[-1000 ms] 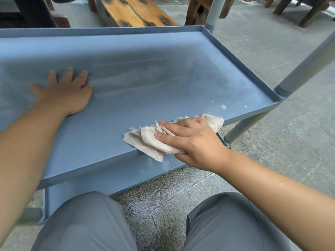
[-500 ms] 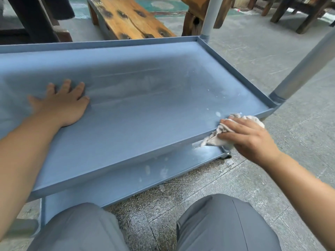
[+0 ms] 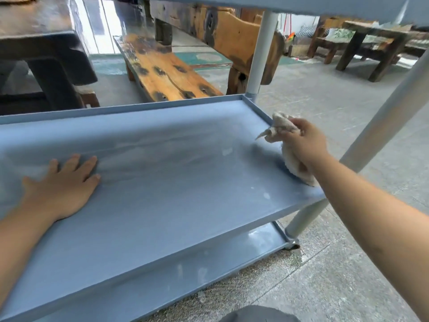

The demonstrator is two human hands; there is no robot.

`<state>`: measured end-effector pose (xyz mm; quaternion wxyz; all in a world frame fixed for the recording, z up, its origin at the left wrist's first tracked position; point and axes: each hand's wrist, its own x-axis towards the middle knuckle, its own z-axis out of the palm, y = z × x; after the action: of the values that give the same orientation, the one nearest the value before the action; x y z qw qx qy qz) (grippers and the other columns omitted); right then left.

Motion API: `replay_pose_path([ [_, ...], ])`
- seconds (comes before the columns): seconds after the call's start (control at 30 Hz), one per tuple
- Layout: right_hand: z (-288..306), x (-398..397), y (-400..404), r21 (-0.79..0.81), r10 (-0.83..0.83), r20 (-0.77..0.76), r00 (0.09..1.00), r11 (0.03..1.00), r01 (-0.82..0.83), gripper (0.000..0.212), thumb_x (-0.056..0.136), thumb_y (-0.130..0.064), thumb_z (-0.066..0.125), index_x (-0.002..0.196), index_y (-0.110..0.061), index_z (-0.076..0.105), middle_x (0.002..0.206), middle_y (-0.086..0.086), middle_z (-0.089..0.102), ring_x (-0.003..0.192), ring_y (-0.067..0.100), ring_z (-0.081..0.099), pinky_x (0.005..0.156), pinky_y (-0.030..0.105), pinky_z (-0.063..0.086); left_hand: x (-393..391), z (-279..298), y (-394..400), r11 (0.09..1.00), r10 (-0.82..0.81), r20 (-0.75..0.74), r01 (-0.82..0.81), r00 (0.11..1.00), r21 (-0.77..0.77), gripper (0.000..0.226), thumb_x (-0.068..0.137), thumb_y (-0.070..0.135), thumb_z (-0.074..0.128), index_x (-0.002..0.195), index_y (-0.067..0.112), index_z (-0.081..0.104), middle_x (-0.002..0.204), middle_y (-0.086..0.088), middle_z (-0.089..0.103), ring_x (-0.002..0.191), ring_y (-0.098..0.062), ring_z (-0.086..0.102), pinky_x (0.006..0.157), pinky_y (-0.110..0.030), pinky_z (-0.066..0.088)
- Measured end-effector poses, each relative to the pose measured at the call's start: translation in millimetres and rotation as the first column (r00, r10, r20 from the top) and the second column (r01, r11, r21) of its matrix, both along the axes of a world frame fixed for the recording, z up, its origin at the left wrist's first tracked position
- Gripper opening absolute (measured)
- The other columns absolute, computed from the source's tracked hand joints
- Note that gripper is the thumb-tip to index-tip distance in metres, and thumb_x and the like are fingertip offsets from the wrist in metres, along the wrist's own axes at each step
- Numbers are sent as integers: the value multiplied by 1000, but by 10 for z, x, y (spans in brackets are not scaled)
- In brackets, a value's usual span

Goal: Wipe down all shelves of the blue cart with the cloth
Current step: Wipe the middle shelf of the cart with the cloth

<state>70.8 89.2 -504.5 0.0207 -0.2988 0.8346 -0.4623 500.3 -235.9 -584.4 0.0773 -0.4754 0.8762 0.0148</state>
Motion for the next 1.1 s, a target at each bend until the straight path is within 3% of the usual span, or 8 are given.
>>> replay_pose_path([
  [0.13, -338, -193, -448, 596, 224, -199, 954, 801, -64, 73, 75, -77, 33, 143, -51, 26, 154, -2, 38, 146, 27, 25, 111, 52, 26, -60, 152, 239, 996, 89, -7, -89, 996, -22, 55, 94, 60, 11, 147, 52, -1, 163, 10, 1, 147, -29, 9, 109, -62, 21],
  [0.2, -408, -248, -536, 703, 289, -215, 933, 709, -58, 84, 69, -85, 21, 145, -51, 15, 162, -1, 21, 150, 29, 13, 113, 55, 23, -137, 267, 308, 995, 75, 25, -73, 997, -72, 55, 96, 54, 14, 150, 47, 5, 163, 6, 5, 146, -27, 12, 109, -59, 24],
  [0.27, -436, -297, -547, 704, 306, -198, 931, 706, -82, 84, 67, -87, 21, 143, -54, 9, 164, -3, 15, 151, 29, 9, 113, 54, 23, -349, 379, 432, 992, -11, 29, 14, 1000, -125, 58, 96, 56, 18, 151, 44, 8, 163, 5, 7, 147, -23, 14, 111, -55, 24],
  [0.4, -440, -299, -534, 709, 335, -194, 922, 697, -104, 86, 66, -88, 20, 144, -55, 7, 164, -4, 12, 151, 28, 7, 114, 53, 22, -1309, 520, 872, 964, -241, -290, 263, 926, 39, 70, 88, 70, 28, 151, 42, 15, 162, 6, 16, 148, -19, 14, 116, -49, 20],
  [0.57, -429, -385, -558, 677, 366, -193, 910, 721, -146, 84, 73, -84, 20, 147, -47, 17, 154, -4, 31, 145, 26, 22, 112, 50, 29, -2058, 282, 1299, 953, -269, -137, 284, 953, 105, 75, 79, 84, 14, 146, 55, -2, 162, 10, -9, 148, -28, -7, 108, -71, 1],
  [0.77, -321, -605, -1009, 604, 395, -184, 900, 768, -214, 79, 80, -77, 22, 149, -39, 31, 150, -4, 42, 142, 24, 29, 113, 45, 28, -2094, 68, 1260, 962, -266, -134, 272, 955, 30, 88, 63, 90, -2, 144, 55, -9, 162, 11, -12, 148, -28, -9, 104, -73, -1],
  [0.93, -263, -591, -1452, 385, 328, 105, 939, 857, -342, 46, 69, -82, 51, 107, -60, 63, 108, -23, 66, 109, 18, 61, 94, 40, 46, -2111, 12, 1224, 961, -275, -159, 277, 948, -9, 87, 64, 89, -4, 143, 53, -12, 162, 10, -13, 148, -26, -11, 103, -73, -2],
  [1.1, -261, -295, -1693, 233, 458, 278, 844, 820, -522, 47, 59, -71, 65, 87, -36, 78, 97, -7, 75, 89, 8, 67, 80, 29, 50, -2129, 32, 1238, 963, -263, -181, 270, 948, 12, 93, 69, 86, -5, 148, 39, -13, 162, 10, -11, 148, -24, -12, 104, -72, -2],
])
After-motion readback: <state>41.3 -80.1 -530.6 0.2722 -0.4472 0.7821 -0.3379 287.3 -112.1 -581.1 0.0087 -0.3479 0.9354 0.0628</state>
